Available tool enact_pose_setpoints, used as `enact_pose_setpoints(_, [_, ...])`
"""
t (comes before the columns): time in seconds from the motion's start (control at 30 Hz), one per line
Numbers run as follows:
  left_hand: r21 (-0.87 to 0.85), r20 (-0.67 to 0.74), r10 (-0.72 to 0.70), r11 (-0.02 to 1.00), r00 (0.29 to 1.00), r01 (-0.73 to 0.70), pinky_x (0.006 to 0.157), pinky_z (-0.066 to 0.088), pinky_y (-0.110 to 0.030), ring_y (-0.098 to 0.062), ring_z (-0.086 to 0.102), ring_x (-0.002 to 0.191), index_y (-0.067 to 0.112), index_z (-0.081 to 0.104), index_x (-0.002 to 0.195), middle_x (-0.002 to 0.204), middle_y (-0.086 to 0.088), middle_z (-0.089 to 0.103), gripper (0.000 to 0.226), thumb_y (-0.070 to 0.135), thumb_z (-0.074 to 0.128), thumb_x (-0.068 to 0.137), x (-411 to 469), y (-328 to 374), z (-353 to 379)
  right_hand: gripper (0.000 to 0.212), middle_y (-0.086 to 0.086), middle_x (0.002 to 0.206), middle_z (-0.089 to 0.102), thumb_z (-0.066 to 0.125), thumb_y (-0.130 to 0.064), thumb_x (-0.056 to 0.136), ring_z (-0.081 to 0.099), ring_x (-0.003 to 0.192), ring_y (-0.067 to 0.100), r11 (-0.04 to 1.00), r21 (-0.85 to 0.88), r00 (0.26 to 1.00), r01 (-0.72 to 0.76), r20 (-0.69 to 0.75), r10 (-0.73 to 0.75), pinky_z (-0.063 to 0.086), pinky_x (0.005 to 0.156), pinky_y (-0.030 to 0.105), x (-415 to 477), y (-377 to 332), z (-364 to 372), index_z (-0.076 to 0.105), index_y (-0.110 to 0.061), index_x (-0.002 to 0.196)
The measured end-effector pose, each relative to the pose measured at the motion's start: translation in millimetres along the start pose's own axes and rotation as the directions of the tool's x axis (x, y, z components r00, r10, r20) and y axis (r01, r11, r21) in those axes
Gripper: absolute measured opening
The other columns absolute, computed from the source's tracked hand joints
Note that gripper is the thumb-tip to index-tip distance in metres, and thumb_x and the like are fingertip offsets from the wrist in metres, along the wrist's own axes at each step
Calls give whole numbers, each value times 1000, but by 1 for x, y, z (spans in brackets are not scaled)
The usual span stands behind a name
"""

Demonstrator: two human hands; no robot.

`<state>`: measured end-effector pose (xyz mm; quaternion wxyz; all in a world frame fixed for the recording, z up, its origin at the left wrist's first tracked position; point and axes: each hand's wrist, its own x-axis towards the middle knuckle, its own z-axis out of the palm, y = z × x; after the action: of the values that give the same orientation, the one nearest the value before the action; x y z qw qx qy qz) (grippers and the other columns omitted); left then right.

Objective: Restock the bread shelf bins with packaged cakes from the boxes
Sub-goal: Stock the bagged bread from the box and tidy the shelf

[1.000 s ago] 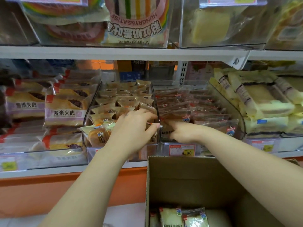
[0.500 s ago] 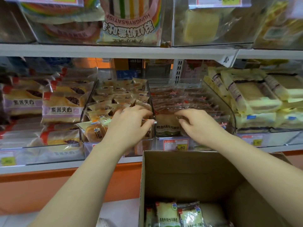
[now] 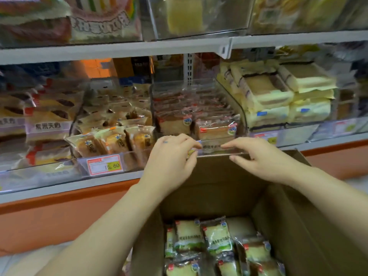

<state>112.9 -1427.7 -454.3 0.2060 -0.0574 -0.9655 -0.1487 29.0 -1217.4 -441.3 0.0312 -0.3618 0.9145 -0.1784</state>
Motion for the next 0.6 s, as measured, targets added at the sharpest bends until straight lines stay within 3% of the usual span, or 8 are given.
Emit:
enact_pose_setpoints(0.1, [-7,268,60,998,962,-61,99,42,-33,-13,54,115,29,57,124,126,8,58,30,34,49,96,10,35,28,35,-17,119,60,58,-30,92,57,106,2,996,35,993,-88,88,84,47,93,25,-46,32,-3,55,-35,127])
enact_pose_setpoints(0.23, [34,652,50,995,756,-94,97,44,-36,-17,50,121,30,51,132,135,5,53,37,39,48,96,14,69,91,35,-13,115,63,59,-30,92,58,97,-1,980,38,957,-193,226,180,46,84,15,-98,72,-4,55,-34,127])
enact_pose_setpoints(0.33, [0,754,25,999,657,-38,93,44,-34,-17,52,120,30,52,131,134,5,54,37,39,49,95,10,82,142,38,-13,116,63,62,-28,90,58,96,-2,978,27,953,-209,231,197,43,80,10,-122,88,-2,56,-31,128])
enact_pose_setpoints(0.47, [-29,841,-8,998,541,60,93,49,-35,-17,57,110,31,56,125,125,5,61,33,40,51,94,-2,83,206,42,-15,122,62,65,-29,88,58,106,3,984,51,970,-169,185,157,49,91,32,-128,94,6,55,-34,129])
enact_pose_setpoints(0.6, [-71,890,-1,988,456,141,86,50,-31,-14,59,99,29,61,121,122,5,62,29,36,52,94,-15,74,255,47,-20,134,51,55,-42,91,48,122,6,977,-198,951,-85,276,139,40,101,32,-124,94,5,42,-42,136])
